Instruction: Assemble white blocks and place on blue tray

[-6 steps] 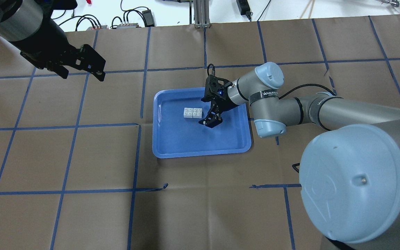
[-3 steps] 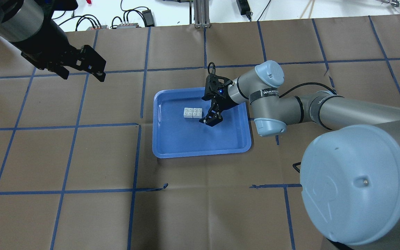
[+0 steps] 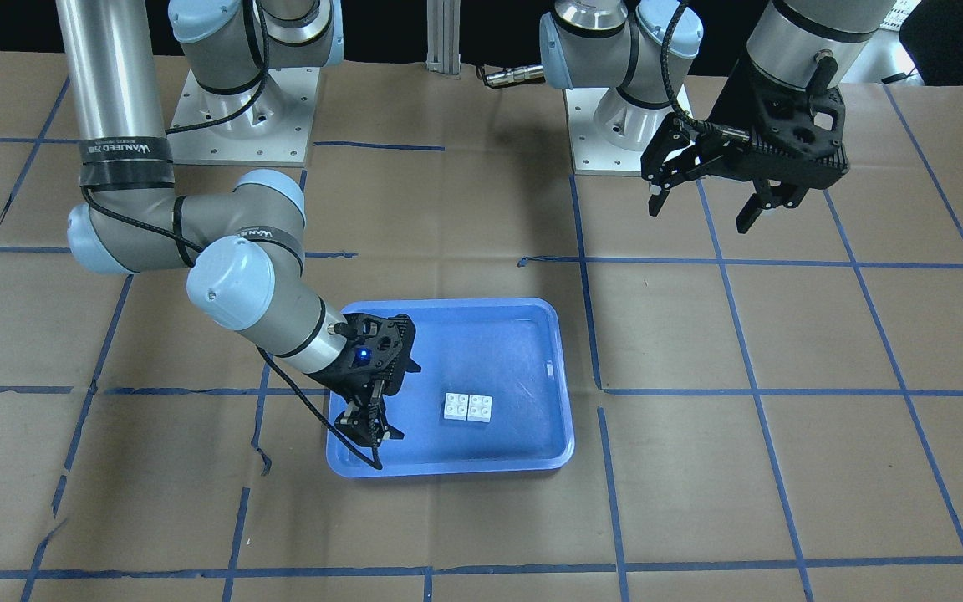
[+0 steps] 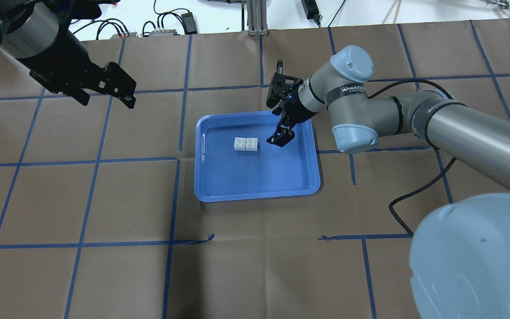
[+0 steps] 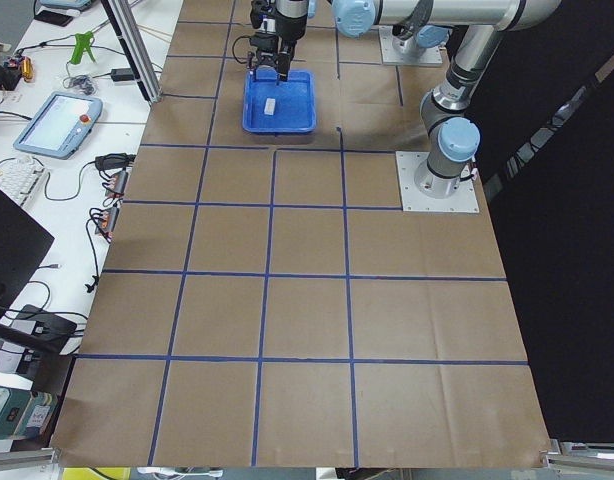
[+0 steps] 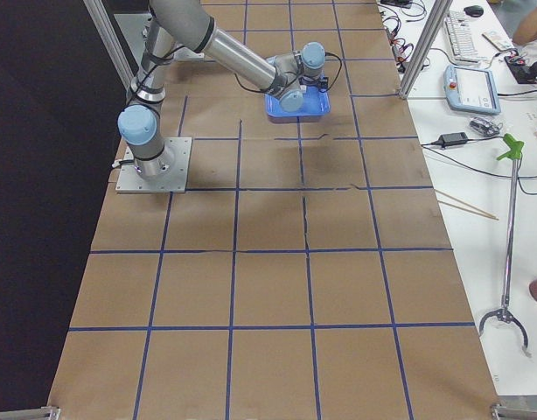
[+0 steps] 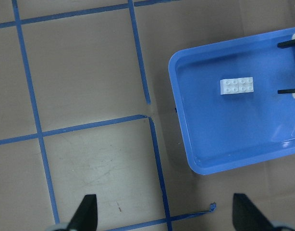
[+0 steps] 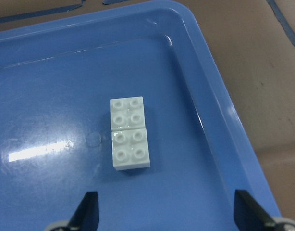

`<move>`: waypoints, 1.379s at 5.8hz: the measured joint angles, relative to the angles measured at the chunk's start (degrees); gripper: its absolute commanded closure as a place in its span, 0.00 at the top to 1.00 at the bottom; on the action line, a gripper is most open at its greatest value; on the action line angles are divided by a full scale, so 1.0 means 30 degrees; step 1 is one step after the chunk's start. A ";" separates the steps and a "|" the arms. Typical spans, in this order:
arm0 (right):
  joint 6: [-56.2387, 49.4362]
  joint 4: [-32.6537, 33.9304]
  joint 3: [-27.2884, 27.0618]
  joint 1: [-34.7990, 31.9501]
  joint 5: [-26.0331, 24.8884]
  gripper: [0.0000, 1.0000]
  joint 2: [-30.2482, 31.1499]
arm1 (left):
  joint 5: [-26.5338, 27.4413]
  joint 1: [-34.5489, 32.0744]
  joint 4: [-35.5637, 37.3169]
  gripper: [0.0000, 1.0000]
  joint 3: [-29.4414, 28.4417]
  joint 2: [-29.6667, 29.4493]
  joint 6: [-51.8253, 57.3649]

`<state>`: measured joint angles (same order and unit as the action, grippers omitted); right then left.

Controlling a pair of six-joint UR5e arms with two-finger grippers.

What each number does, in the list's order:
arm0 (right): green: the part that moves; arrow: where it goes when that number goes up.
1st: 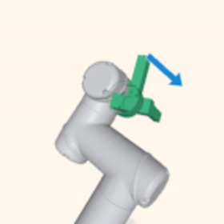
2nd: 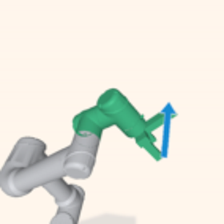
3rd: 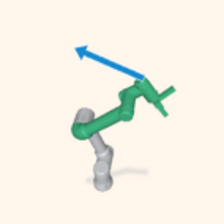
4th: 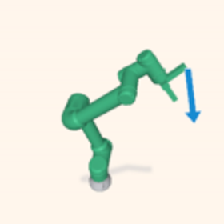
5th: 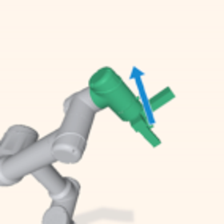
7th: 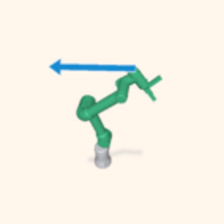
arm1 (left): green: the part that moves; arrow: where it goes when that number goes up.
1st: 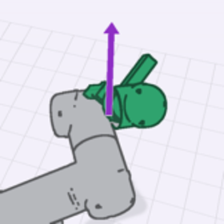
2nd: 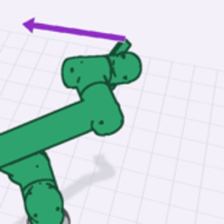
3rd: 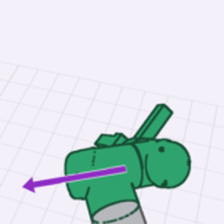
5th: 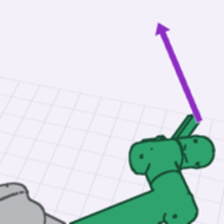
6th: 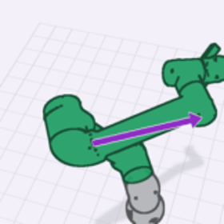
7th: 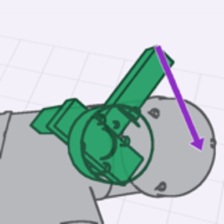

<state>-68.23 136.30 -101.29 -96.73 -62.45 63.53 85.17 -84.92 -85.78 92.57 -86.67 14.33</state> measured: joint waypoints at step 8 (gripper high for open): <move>1.5377 -1.5122 0.3588 0.2850 -0.9136 1.00 0.8472 | -0.0001 -0.0051 -0.0085 0.99 0.0149 0.0059 0.0009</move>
<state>-22.10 90.93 -90.52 -88.18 -89.86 88.94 85.17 -85.08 -86.04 93.02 -86.49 14.35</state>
